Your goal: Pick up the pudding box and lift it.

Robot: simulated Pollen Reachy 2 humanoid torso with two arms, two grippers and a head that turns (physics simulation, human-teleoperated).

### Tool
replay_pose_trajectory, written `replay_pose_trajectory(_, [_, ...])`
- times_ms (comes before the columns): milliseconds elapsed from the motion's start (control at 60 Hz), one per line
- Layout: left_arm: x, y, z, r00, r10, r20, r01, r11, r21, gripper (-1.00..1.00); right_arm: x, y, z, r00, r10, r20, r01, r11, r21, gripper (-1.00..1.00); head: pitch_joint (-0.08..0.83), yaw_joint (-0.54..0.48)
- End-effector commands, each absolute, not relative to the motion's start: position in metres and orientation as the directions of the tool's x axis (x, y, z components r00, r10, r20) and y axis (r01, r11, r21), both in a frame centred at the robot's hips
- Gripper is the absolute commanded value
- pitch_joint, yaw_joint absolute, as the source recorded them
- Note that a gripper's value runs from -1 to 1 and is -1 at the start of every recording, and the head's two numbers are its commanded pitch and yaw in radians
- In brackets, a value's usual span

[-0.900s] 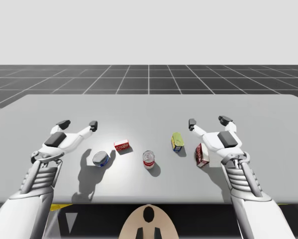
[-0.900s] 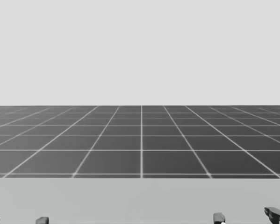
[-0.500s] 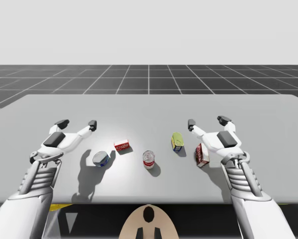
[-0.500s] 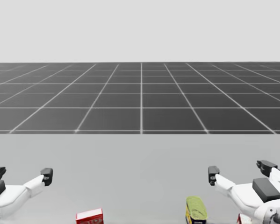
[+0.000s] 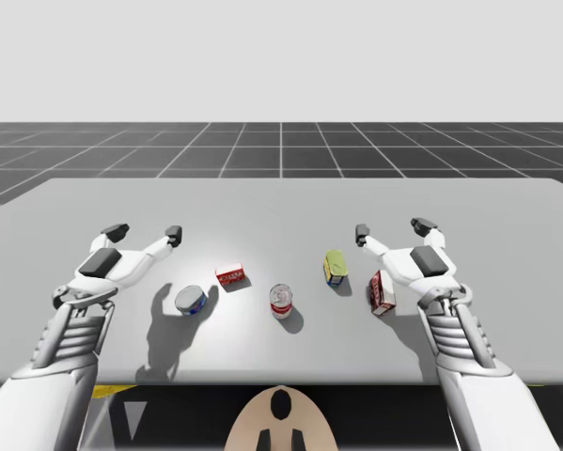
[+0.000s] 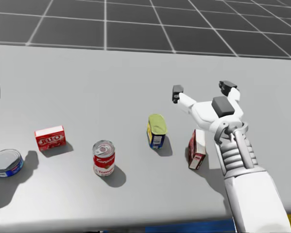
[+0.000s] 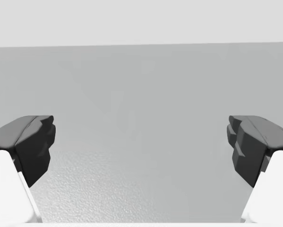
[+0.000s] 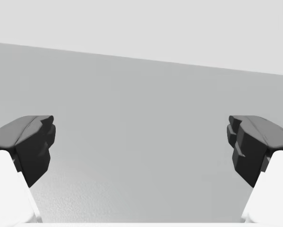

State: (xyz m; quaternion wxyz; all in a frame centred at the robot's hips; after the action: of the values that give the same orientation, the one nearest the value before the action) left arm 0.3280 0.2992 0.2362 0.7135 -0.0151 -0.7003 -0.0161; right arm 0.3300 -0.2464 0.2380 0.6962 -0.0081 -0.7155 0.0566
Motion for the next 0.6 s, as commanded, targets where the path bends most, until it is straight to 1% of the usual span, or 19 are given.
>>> replay_pose_trajectory(17, [0.327, 0.298, 0.238, 0.015, -0.001, 1.0, 0.05, 0.999, 0.0, -1.0, 0.331, -0.247, 0.238, -0.03, 0.088, 0.996, -0.067, 0.994, -0.09, -1.0, 0.628, -0.26])
replay_pose_trajectory(183, [0.326, 0.298, 0.238, 0.011, 0.004, 1.0, 0.055, 0.998, -0.005, -1.0, 0.331, -0.247, 0.239, -0.035, 0.088, 0.995, -0.064, 0.994, -0.091, -1.0, 0.68, -0.38])
replay_pose_trajectory(267, [0.326, 0.298, 0.239, 0.009, 0.006, 1.0, 0.057, 0.998, -0.006, -1.0, 0.331, -0.247, 0.239, -0.037, 0.086, 0.996, -0.064, 0.994, -0.088, -1.0, 0.702, -0.41])
replay_pose_trajectory(467, [0.325, 0.298, 0.239, 0.011, 0.01, 1.0, 0.055, 0.998, -0.011, -1.0, 0.326, -0.246, 0.244, -0.054, 0.083, 0.995, -0.058, 0.995, -0.086, -1.0, 0.701, -0.41])
replay_pose_trajectory(533, [0.324, 0.298, 0.239, 0.01, 0.013, 1.0, 0.052, 0.999, -0.014, -1.0, 0.318, -0.245, 0.25, -0.04, 0.063, 0.997, -0.04, 0.997, -0.065, -1.0, 0.693, -0.4])
replay_pose_trajectory(550, [0.324, 0.299, 0.24, 0.01, 0.017, 1.0, 0.05, 0.999, -0.017, -1.0, 0.311, -0.243, 0.252, -0.038, 0.069, 0.997, -0.044, 0.997, -0.071, -1.0, 0.69, -0.4])
replay_pose_trajectory(583, [0.324, 0.299, 0.24, 0.011, 0.018, 1.0, 0.05, 0.999, -0.018, -1.0, 0.305, -0.241, 0.254, -0.036, 0.077, 0.996, -0.04, 0.996, -0.079, -1.0, 0.689, -0.4])
replay_pose_trajectory(600, [0.324, 0.299, 0.24, 0.011, 0.018, 1.0, 0.049, 0.999, -0.019, -1.0, 0.299, -0.24, 0.256, -0.038, 0.077, 0.996, -0.049, 0.996, -0.079, -1.0, 0.689, -0.4])
